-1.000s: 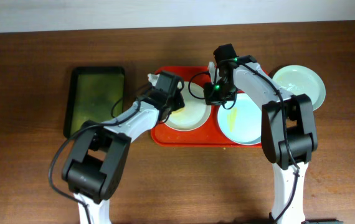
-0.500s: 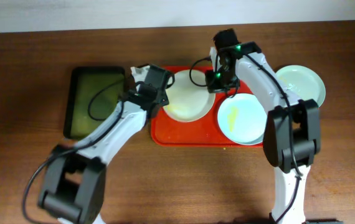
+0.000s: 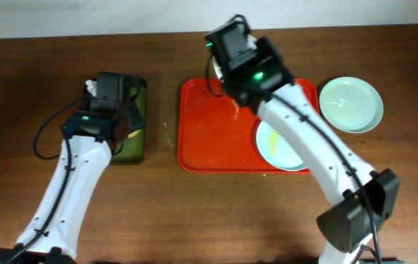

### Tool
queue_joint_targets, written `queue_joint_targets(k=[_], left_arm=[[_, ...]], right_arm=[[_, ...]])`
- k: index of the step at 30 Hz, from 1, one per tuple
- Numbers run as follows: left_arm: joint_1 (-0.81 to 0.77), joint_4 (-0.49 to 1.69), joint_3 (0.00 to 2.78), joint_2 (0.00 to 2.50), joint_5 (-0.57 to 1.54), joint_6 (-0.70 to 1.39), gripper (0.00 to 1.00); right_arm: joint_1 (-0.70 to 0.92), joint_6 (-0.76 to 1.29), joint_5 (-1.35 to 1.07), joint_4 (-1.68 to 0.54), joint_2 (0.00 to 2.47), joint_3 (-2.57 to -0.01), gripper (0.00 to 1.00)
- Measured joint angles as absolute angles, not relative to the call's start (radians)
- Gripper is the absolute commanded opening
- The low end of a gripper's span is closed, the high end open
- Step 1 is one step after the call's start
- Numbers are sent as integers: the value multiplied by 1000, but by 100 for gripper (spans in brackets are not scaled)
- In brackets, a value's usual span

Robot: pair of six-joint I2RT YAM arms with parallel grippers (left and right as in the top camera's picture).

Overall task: Clean dirty plates on tray and stack at the side
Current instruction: 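Carry the blue plate with the right gripper to the table's right side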

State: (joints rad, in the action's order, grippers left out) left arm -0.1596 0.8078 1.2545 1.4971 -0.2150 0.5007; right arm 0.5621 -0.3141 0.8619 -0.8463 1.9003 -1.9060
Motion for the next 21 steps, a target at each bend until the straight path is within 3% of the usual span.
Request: queue_joint_targets(k=[7, 10, 12, 15, 21], left_arm=[[-97, 843, 1254, 1497, -162, 463, 0], [-97, 849, 1254, 1497, -156, 463, 0], [-97, 854, 1254, 1497, -156, 463, 0], [-97, 868, 1254, 1497, -155, 463, 0], [-97, 876, 1254, 1497, -138, 463, 0]], right_arm=[[723, -753, 1155, -644, 1900, -1906, 4], [741, -823, 1231, -642, 1901, -1906, 4], [734, -760, 1244, -658, 1901, -1906, 4], [672, -583, 1051, -815, 1900, -1911, 4], [127, -157, 201, -929, 1945, -1911, 4]])
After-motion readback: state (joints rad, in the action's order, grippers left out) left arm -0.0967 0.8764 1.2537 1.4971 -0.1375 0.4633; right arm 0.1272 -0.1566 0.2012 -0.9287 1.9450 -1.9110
